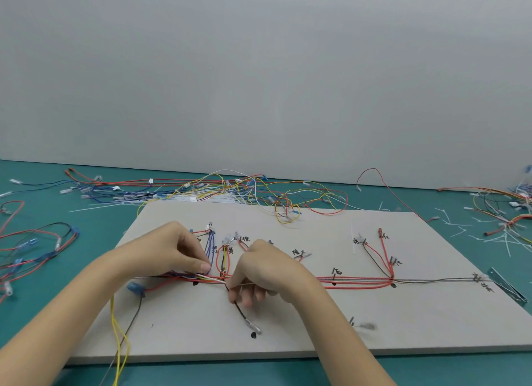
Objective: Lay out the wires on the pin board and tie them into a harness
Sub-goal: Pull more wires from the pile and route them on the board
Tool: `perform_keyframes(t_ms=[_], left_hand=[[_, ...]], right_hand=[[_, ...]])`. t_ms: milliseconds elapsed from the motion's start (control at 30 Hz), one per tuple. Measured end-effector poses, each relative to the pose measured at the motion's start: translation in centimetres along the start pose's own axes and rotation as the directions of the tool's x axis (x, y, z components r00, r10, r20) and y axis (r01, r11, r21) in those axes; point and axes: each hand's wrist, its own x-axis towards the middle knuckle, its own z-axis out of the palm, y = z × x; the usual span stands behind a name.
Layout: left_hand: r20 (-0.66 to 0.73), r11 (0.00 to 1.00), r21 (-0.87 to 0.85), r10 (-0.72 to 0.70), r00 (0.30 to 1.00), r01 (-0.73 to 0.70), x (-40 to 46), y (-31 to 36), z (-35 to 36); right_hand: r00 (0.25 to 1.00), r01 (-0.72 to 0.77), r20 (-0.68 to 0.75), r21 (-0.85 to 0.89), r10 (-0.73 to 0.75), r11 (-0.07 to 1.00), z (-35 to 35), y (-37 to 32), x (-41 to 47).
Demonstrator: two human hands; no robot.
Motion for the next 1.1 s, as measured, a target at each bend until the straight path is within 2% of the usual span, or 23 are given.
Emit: perform_keyframes(t_ms=[167, 300, 600, 833, 1000, 1100], left_hand=[[0.034, 0.999, -0.041, -0.010, 0.999, 0.011, -0.3, -0.1, -0.4], [0.022, 1.000, -0.023, -0.013, 1.000, 0.014, -0.3, -0.1, -0.2], [-0.021, 1.000, 0.002, 0.030, 0.999, -0.030, 0.2, 1.1, 1.4], [-0.143, 0.999, 0.030, 0.040, 0.989, -0.036, 0.4, 1.3, 2.2], [-0.120, 0.995, 0.060, 0.083, 0.989, -0.076, 0.2, 2.4, 3.0], [-0.129, 0.986, 0.133, 0.119, 0.984, -0.102, 0.1, 3.2, 4.0]], right_hand=[[1.000, -0.018, -0.021, -0.053, 0.017, 0.998, -0.9, 0.4, 0.1], [0.999, -0.023, -0.023, -0.031, 0.023, 0.999, -1.7, 0.8, 0.1], [0.991, -0.060, -0.127, -0.116, 0.045, 0.991, -2.2, 1.0, 0.7], [0.990, -0.067, -0.128, -0.108, 0.053, 0.992, -3.3, 1.6, -0.2], [0.988, -0.047, -0.154, -0.137, 0.026, 0.989, -4.1, 2.2, -0.8], [0.979, -0.067, -0.201, -0.149, 0.037, 0.986, -5.0, 3.1, -1.3]])
